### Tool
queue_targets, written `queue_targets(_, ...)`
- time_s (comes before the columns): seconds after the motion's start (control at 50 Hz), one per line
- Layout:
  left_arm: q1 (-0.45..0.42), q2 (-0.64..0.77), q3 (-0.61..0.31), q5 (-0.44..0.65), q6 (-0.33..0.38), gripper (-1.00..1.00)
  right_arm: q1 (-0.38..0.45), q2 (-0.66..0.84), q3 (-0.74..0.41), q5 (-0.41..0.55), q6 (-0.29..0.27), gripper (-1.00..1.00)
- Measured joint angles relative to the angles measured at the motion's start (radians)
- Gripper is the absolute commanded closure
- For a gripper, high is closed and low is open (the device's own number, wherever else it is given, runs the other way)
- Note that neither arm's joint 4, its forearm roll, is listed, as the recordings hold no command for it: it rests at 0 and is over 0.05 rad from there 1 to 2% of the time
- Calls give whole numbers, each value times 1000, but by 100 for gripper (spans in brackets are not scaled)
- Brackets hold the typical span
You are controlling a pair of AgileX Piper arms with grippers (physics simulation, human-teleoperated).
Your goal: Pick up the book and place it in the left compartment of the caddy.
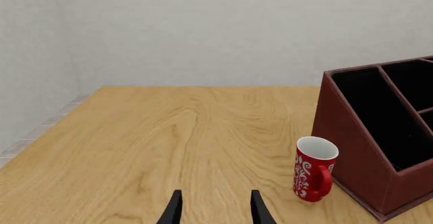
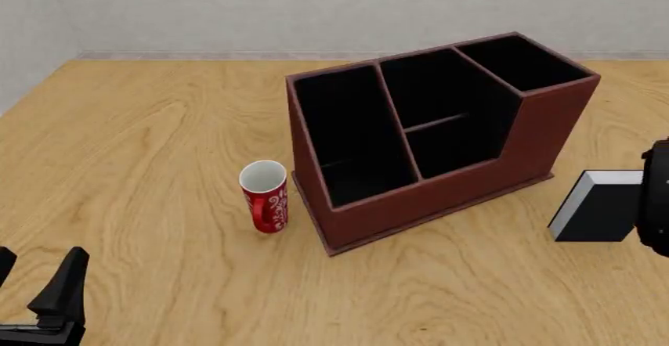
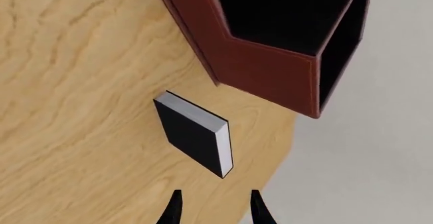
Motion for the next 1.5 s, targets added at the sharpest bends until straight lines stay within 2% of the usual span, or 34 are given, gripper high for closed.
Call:
queue_targets(0.66, 0, 0, 0, 0, 0, -100, -37, 226, 28, -191, -41, -100)
queue_targets(1.5, 0, 0, 0, 0, 0, -100, -68, 435, -51, -279, -83, -100)
